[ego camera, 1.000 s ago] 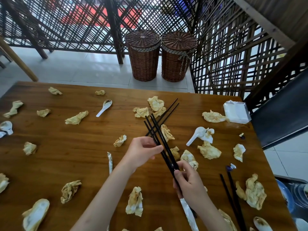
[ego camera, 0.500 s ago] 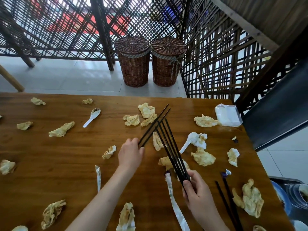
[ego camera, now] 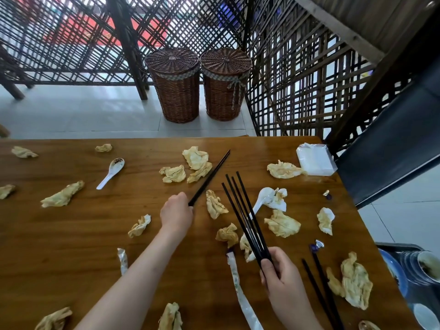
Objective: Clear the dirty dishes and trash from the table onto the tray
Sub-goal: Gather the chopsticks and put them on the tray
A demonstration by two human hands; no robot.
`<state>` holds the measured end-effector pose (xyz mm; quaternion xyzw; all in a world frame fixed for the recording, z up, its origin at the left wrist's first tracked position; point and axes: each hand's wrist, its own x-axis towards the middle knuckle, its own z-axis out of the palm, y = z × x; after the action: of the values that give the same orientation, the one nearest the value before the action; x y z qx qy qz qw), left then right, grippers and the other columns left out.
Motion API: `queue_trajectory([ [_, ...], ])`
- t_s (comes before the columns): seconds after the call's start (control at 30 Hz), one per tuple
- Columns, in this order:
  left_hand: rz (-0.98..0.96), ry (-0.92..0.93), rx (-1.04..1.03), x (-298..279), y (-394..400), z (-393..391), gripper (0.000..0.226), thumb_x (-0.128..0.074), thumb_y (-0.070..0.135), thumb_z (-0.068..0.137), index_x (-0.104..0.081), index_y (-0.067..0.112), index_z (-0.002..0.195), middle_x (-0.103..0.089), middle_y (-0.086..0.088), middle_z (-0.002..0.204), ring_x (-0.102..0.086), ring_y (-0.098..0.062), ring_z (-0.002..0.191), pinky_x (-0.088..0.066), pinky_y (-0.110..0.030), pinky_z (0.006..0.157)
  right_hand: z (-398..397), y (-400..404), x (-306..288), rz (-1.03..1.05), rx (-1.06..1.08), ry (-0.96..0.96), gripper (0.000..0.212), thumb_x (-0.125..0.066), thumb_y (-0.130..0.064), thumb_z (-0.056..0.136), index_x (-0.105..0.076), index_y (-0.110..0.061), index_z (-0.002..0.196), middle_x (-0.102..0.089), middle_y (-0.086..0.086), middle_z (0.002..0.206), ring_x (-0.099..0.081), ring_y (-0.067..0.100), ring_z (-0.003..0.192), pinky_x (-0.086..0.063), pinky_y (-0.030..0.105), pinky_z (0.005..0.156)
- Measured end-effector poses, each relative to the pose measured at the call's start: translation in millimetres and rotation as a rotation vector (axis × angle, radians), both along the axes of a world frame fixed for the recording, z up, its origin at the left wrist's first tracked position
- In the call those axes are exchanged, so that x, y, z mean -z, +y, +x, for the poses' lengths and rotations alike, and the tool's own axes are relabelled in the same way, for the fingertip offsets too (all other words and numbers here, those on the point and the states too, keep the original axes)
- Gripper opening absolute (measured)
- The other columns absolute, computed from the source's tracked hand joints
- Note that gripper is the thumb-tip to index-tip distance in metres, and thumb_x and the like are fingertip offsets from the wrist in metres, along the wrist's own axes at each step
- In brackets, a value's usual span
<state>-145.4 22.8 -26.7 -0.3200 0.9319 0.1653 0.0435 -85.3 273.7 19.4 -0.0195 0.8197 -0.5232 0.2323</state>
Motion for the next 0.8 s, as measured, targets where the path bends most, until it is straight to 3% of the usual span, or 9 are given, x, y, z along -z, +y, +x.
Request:
queue_trajectory([
  [0.17,0.064,-0.158,0.010,-3.7,-8.2,2.7,0.023,-0.068,0.026,0.084,-0.048,0.015,0.084,-0.052,-0.002,0.081,-0.052,-0.019,0.073,-0.043,-0.029,0.059,-2.4,-0.1,2.6,-0.009,0.013,-0.004,0.013,-0.046,-0.020,0.097,-0.056,-0.028,0.095,-0.055,-0.005,0.055,-0.048,0.005,0.050,-0.037,0.020,0.048],
  [0.27,0.129,-0.383,0.054,-10.1,-14.2,2.7,0.035,-0.077,0.031,0.073,-0.051,0.015,0.089,-0.055,-0.002,0.082,-0.057,-0.016,0.073,-0.046,-0.027,0.055,-3.8,-0.5,4.2,-0.011,0.028,-0.005,0.013,-0.046,-0.020,0.096,-0.057,-0.028,0.094,-0.055,-0.006,0.055,-0.049,0.006,0.050,-0.038,0.021,0.048],
  [0.4,0.111,-0.578,0.060,-18.1,-20.9,-7.2,0.062,-0.081,0.050,0.063,-0.050,0.013,0.102,-0.056,-0.001,0.087,-0.060,-0.021,0.082,-0.054,-0.032,0.066,-6.5,0.4,5.3,-0.017,0.048,-0.014,0.014,-0.047,-0.020,0.096,-0.058,-0.029,0.094,-0.055,-0.004,0.056,-0.050,0.011,0.053,-0.041,0.028,0.053],
  [0.5,0.060,-0.399,0.000,-21.2,-21.8,-27.2,0.046,-0.076,0.044,0.073,-0.049,0.014,0.096,-0.047,0.001,0.075,-0.054,-0.019,0.078,-0.048,-0.031,0.062,-11.1,3.5,6.7,-0.014,0.064,-0.004,0.014,-0.047,-0.020,0.096,-0.058,-0.028,0.092,-0.055,-0.002,0.057,-0.050,0.011,0.053,-0.040,0.030,0.055],
  [0.63,0.026,-0.061,0.064,-16.2,-10.8,-59.8,0.023,-0.064,0.033,0.087,-0.063,0.010,0.084,-0.059,-0.001,0.070,-0.060,-0.019,0.068,-0.055,-0.032,0.065,-18.7,6.5,8.0,-0.007,0.078,0.011,0.014,-0.047,-0.017,0.096,-0.057,-0.025,0.091,-0.054,-0.003,0.053,-0.046,0.005,0.046,-0.036,0.024,0.048],
  [0.8,-0.021,-0.001,0.131,-10.3,2.3,-91.3,0.030,-0.063,0.041,0.086,-0.062,0.011,0.083,-0.060,-0.002,0.076,-0.059,-0.020,0.071,-0.045,-0.028,0.054,-29.1,5.3,10.1,0.025,0.087,0.042,0.017,-0.046,-0.013,0.096,-0.057,-0.026,0.090,-0.058,-0.004,0.056,-0.050,0.005,0.050,-0.039,0.024,0.054],
])
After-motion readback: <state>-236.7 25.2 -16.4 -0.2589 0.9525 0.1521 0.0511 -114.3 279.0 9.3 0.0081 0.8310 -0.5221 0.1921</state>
